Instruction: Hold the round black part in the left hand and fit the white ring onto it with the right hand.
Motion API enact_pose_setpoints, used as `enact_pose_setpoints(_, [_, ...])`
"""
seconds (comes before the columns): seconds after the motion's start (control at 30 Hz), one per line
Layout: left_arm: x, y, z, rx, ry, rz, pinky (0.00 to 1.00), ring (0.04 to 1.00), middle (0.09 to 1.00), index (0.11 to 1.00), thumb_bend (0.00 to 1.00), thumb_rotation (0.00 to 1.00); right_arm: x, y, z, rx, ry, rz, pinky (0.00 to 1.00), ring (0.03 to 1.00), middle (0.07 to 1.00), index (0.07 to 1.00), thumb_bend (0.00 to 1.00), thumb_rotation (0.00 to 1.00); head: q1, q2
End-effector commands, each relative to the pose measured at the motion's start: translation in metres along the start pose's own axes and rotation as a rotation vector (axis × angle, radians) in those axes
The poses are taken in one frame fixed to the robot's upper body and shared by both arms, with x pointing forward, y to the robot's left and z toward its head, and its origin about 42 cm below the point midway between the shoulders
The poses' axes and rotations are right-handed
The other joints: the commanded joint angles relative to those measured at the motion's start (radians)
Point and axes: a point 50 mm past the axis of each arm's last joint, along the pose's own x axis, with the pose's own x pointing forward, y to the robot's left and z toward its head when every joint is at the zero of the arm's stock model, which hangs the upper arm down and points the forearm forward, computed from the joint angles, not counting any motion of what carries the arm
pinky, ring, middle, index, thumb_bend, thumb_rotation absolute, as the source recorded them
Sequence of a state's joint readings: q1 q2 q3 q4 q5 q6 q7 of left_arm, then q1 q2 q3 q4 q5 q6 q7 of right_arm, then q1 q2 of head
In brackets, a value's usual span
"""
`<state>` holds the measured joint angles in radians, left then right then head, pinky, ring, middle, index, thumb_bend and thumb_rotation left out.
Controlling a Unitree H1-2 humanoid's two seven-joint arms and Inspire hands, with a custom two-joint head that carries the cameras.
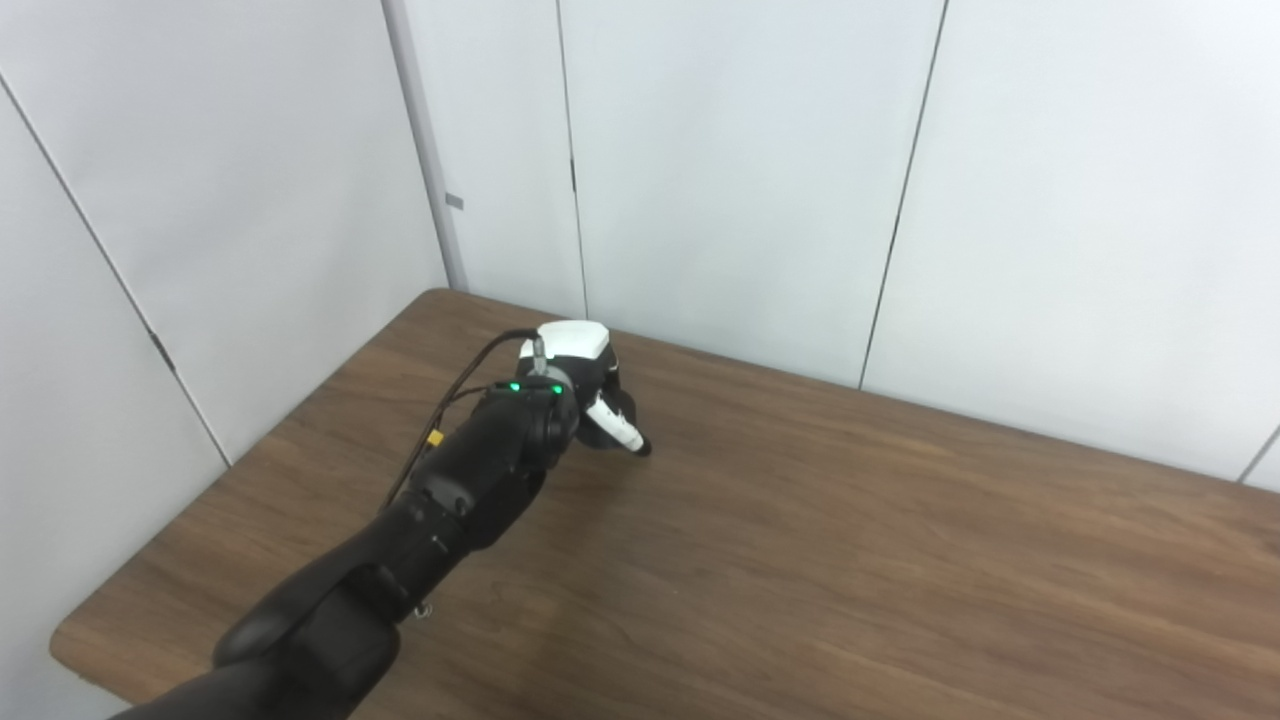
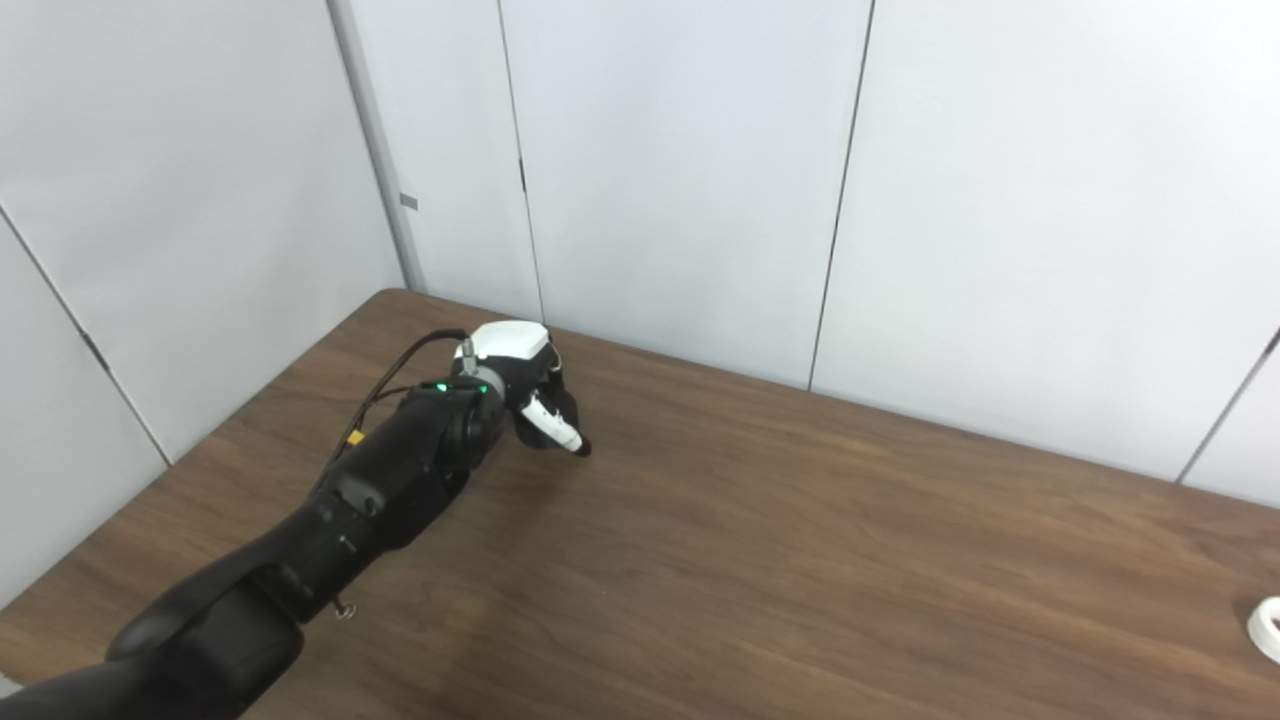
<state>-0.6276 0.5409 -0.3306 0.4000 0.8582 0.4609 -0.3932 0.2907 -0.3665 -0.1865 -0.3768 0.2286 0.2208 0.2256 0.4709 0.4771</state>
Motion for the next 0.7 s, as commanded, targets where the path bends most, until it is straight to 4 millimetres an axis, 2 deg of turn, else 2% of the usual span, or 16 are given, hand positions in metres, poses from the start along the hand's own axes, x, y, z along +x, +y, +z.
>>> enact_pose_setpoints(0.0, [-0.001,0.006,-0.004,-0.001,0.005,-0.017,1.00,1.000,1.000,0.958,1.00,0.31,0.001,-0.007,0.000,-0.018,0.020,-0.003,1.00,1.000,1.000,1.000,0.91,0.55,0.000,-0.003])
enact_pose_setpoints(0.23, [-0.001,0.014,-0.007,-0.012,0.010,-0.014,1.00,1.000,1.000,0.985,1.00,0.31,0.002,-0.007,0.000,-0.011,0.016,0.006,1.00,1.000,1.000,1.000,0.93,0.54,0.000,-0.005])
enact_pose_setpoints(0.53, [-0.004,0.026,-0.010,-0.007,0.014,-0.041,1.00,1.000,1.000,1.000,1.00,0.39,0.005,-0.006,0.000,-0.010,0.018,0.013,1.00,1.000,1.000,1.000,0.96,0.55,-0.001,-0.009])
enact_pose_setpoints(0.67, [-0.012,0.039,-0.011,0.007,-0.007,-0.031,1.00,1.000,1.000,1.000,1.00,0.41,0.006,-0.005,0.001,-0.008,0.018,0.020,1.00,1.000,1.000,1.000,0.95,0.55,0.001,-0.010])
